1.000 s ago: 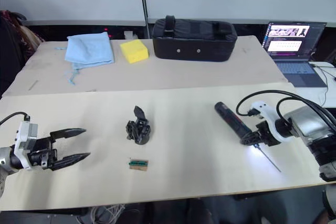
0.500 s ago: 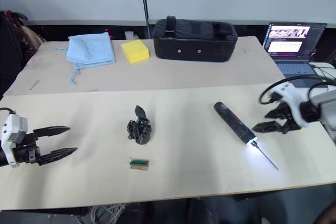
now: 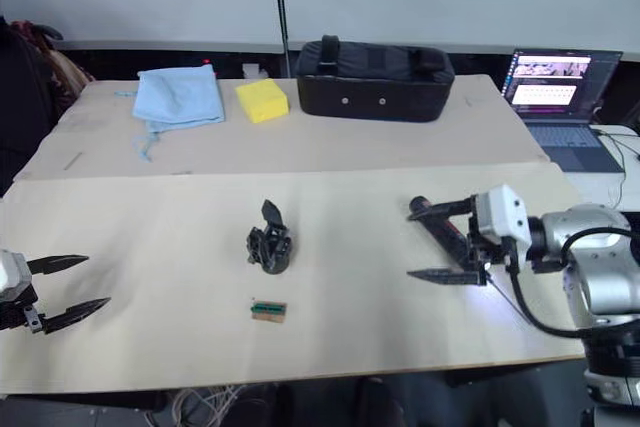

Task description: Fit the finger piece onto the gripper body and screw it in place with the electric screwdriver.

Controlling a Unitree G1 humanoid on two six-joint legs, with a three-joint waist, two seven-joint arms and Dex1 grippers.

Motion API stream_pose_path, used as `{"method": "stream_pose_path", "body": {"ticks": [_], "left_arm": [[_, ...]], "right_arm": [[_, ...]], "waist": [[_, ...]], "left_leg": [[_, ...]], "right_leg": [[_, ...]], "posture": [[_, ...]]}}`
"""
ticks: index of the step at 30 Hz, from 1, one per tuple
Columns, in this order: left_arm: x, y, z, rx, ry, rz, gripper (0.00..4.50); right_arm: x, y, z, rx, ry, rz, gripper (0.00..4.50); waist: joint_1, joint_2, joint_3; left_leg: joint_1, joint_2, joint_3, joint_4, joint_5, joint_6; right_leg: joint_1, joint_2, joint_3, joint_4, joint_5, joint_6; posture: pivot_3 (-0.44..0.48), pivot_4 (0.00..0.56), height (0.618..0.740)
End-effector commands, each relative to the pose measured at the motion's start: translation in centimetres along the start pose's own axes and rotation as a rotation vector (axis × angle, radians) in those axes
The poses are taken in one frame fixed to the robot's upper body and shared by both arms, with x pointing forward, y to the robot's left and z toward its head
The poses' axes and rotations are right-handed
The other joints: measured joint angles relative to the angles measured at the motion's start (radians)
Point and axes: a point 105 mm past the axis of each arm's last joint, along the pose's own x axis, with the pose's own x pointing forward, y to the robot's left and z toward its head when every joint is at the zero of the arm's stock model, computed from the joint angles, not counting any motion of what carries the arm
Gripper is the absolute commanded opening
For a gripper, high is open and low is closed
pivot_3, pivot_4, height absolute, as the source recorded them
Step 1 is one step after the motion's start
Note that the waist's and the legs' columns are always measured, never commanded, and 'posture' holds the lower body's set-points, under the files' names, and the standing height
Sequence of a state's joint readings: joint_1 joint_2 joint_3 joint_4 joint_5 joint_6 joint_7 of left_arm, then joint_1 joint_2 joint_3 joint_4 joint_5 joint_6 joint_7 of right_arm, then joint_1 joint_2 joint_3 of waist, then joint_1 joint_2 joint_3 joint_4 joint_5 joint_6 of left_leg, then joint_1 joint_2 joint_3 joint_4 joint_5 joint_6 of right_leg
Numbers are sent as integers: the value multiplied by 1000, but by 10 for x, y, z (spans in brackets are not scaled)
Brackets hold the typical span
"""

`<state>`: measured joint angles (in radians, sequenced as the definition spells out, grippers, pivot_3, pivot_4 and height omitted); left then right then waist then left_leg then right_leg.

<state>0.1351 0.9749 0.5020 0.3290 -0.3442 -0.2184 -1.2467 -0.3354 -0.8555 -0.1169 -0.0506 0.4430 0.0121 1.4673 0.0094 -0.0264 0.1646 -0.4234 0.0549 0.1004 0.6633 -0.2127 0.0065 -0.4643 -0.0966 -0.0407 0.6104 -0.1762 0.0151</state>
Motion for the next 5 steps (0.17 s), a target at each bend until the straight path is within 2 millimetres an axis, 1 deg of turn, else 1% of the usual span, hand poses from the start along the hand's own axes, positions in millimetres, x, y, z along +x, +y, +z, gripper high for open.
{"method": "stream_pose_path", "body": {"ticks": [1,3,5], "left_arm": [[-5,8,9,32,-29,45,4500],[-5,8,13,32,-47,37,4500],[-6,5,18,108,-50,33,4500]], "right_arm": [[2,-3,8,-65,-12,-12,4411],[1,-3,6,-60,-7,-10,4411],[-2,-3,4,-53,-5,-16,4411]], "waist": [[1,0,0],[1,0,0],[1,0,0]], "left_leg": [[0,-1,0,0,0,0],[0,-2,0,0,0,0],[0,-1,0,0,0,0]], "right_leg": [[0,0,0,0,0,0],[0,0,0,0,0,0],[0,0,0,1,0,0]], "posture": [[0,150,740],[0,150,740],[0,150,740]]}}
